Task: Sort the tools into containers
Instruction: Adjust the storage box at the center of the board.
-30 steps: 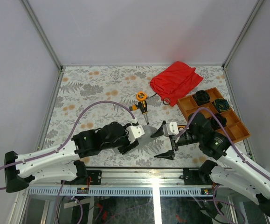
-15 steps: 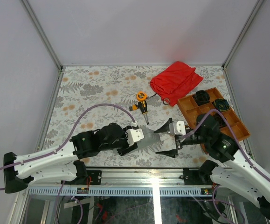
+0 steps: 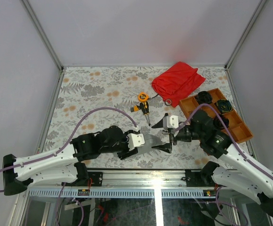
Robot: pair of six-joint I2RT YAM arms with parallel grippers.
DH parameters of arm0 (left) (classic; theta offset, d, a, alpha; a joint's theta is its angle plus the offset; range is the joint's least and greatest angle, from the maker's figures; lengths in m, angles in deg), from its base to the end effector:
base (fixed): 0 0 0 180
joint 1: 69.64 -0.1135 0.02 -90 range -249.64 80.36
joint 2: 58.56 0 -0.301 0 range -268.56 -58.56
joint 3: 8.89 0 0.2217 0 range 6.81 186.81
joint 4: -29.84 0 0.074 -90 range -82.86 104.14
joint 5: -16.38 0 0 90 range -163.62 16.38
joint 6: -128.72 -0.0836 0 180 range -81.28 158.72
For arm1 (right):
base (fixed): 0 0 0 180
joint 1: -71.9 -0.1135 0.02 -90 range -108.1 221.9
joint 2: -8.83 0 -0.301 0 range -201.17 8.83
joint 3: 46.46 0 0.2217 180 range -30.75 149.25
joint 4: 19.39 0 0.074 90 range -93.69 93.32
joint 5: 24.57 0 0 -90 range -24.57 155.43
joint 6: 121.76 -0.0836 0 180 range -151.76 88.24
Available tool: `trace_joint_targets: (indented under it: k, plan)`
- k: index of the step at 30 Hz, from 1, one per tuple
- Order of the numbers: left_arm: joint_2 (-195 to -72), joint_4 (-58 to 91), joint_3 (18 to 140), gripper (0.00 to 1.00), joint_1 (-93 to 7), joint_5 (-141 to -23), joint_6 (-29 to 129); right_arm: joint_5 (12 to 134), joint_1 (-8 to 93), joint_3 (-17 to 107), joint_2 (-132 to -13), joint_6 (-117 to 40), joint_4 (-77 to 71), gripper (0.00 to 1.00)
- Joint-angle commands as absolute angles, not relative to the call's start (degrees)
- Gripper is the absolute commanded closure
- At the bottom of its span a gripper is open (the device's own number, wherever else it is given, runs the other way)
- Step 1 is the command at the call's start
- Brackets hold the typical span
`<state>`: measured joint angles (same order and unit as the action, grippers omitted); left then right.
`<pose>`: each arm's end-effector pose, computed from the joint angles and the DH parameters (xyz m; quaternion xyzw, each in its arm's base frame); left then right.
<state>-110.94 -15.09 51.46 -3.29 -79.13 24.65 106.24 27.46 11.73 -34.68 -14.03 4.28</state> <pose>0.0654 -0.1694 0.2881 0.5934 0.6687 -0.2351 0.3814 0.0701 0.1453 0.3555 -0.5619 0.4934 0.3985 0.5311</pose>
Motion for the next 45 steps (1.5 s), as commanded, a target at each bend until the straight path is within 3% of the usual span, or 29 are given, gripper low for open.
trace_joint_targets:
  k: [1,21,31,33,35,37,41,45]
  plan:
    - [-111.41,-12.22,52.96,1.00,-3.01,-80.80,22.19,112.96,27.72,13.19,-39.18,-14.11,1.41,0.10]
    - [-111.96,-12.10,54.36,0.99,-3.08,-79.99,21.39,112.19,27.66,12.59,-49.02,-13.59,3.24,0.24]
    - [-110.32,-10.82,53.96,0.91,-3.07,-78.52,22.28,111.29,27.56,13.26,-53.04,-13.49,2.99,0.42]
    - [-109.42,-10.81,53.85,0.88,-3.07,-78.52,22.40,110.91,27.55,13.49,-52.88,-13.04,3.08,0.52]
    - [-108.06,-10.83,53.69,0.85,-3.06,-78.88,22.73,110.27,27.53,13.90,-51.99,-12.44,3.00,0.68]
    - [-106.86,-10.68,53.37,0.79,-3.03,-79.61,23.21,110.10,27.53,14.39,-50.22,-12.27,2.52,0.82]
    - [-103.88,-9.77,53.10,0.57,-3.08,-81.07,25.52,112.11,27.60,14.36,-45.79,-15.02,-1.32,0.88]
    - [-99.57,-7.75,52.26,0.20,-3.04,-83.07,27.69,113.38,27.52,14.86,-43.07,-18.41,-3.52,0.89]
